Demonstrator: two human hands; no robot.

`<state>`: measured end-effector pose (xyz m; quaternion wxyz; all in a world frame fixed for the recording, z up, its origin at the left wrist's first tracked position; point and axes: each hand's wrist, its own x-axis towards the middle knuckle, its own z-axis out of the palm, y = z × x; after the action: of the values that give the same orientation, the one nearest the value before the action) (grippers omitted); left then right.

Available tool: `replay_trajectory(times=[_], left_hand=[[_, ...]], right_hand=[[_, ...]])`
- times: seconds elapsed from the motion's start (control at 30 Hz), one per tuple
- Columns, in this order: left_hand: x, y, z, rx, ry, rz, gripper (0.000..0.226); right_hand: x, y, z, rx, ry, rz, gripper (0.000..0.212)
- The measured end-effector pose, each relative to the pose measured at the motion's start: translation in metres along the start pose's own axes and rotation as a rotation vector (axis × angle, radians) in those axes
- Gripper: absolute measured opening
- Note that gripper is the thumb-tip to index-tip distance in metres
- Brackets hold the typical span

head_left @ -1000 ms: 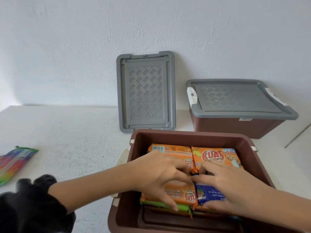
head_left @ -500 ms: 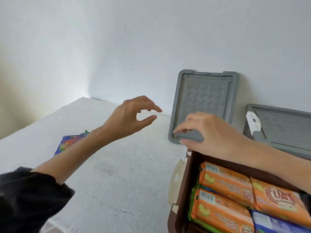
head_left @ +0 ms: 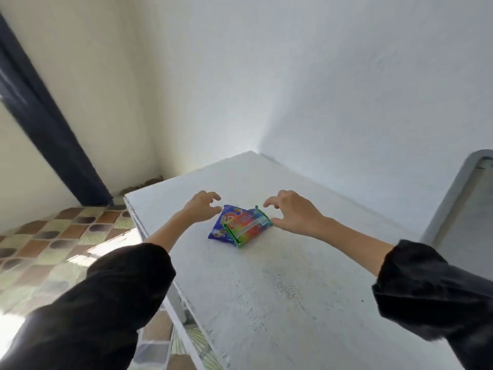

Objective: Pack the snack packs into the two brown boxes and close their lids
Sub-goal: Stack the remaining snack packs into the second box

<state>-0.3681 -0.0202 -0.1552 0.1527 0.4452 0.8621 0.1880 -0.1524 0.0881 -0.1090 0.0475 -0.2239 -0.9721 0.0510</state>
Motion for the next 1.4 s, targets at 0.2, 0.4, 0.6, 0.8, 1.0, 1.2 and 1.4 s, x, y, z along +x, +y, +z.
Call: replay_trajectory(times=[0.2,0.4,0.6,0.8,1.0,1.2,1.4], left_hand=[[0.001,-0.01,0.035,0.089,-0.079,-0.046,0.054],[0.002,-0.006,0.049,0.133,-0.122,-0.063,0.064],[0.004,0.017,0.056,0.178,-0.043,-0.108,0.098],[-0.003,0.031,0.058,0.165,0.087,0.012,0.062],[-0.018,0.06,0.039,0.045,0.08,0.157,0.053],[-0.047,0.155,0.015,0.004,0.014,0.491,0.052],[-0.105,0.264,0.015,-0.044,-0.128,0.898,0.054]], right_hand=[[0.044,-0.007,0.05,-0.122,-0.289,-0.141,0.09],[0.054,-0.003,0.052,-0.187,-0.291,-0.288,0.07],[0.035,0.026,0.047,-0.21,-0.427,-0.218,0.072],[0.013,0.045,0.038,-0.133,-0.469,-0.171,0.076],[-0.023,0.048,0.006,-0.244,-0.35,-0.07,0.079],[-0.096,0.06,-0.083,-0.303,-0.211,0.147,0.075],[-0.227,0.064,-0.15,-0.279,-0.11,0.371,0.08]])
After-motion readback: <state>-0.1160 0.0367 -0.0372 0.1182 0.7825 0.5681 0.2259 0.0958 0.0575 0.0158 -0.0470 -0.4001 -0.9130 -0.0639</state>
